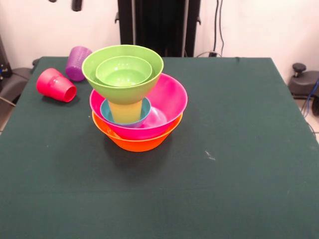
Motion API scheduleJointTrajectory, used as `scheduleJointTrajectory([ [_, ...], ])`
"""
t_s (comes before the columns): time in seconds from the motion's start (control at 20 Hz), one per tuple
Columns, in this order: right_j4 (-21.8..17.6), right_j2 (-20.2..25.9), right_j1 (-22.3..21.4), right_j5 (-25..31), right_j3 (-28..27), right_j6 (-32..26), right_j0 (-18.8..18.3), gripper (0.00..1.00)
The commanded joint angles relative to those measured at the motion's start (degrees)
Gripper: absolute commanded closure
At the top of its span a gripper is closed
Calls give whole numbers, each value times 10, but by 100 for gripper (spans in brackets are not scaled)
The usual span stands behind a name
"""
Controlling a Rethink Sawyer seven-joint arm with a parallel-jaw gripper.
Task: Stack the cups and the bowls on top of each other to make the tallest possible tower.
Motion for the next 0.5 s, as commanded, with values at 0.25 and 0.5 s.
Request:
scheduleJointTrajectory([
  [0.25,-32,89,26,20,36,-116,-53,0],
  [0.5,-44,107,24,8,48,-128,-80,0],
])
